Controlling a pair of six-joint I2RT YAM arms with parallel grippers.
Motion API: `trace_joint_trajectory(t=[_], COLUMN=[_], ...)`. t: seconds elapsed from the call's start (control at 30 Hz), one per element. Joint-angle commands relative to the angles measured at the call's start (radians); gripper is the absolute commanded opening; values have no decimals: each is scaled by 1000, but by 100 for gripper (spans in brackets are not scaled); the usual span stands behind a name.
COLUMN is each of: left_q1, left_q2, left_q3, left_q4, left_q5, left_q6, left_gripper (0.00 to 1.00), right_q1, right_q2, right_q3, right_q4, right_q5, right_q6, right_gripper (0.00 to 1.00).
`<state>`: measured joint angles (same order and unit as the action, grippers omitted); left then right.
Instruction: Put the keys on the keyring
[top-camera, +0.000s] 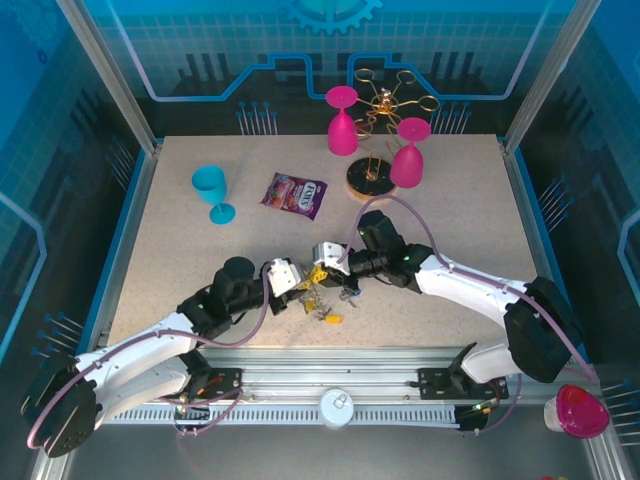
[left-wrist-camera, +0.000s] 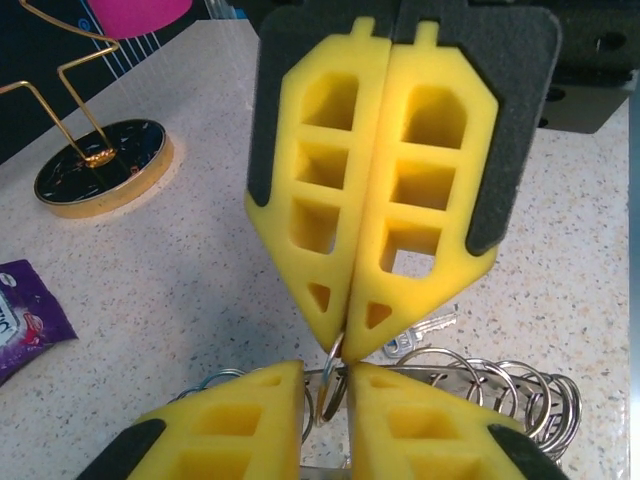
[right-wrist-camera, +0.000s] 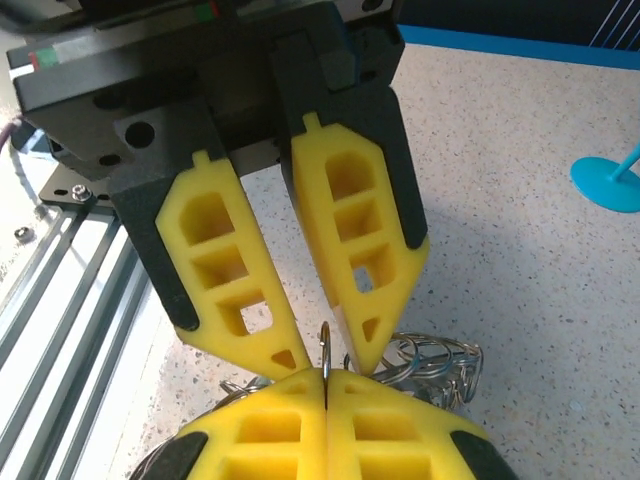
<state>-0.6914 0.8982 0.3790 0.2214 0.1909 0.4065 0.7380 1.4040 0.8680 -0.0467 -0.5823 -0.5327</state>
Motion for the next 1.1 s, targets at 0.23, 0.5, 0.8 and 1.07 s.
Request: trace_joint_trajectory(t=[0.23, 0.5, 0.8, 1.07], left_q1=[-4, -4, -3, -3], left_q2=[-6, -39, -44, -40], left_q3=[40, -10, -20, -25], left_q4=[-27, 70, 95, 117], left_q5=[19, 67, 95, 112], left_q6=[63, 38, 17, 5], left_gripper=[0, 0, 0, 0], right_q1=[-27, -98, -75, -59], right_q2=[-76, -90, -38, -13], right_q3=[-38, -186, -149, -130], right_q4=[43, 341, 333, 331], right_q5=[-96, -184, -201, -207], right_q6=[48, 190, 170, 154], right_gripper=[20, 29, 28, 21])
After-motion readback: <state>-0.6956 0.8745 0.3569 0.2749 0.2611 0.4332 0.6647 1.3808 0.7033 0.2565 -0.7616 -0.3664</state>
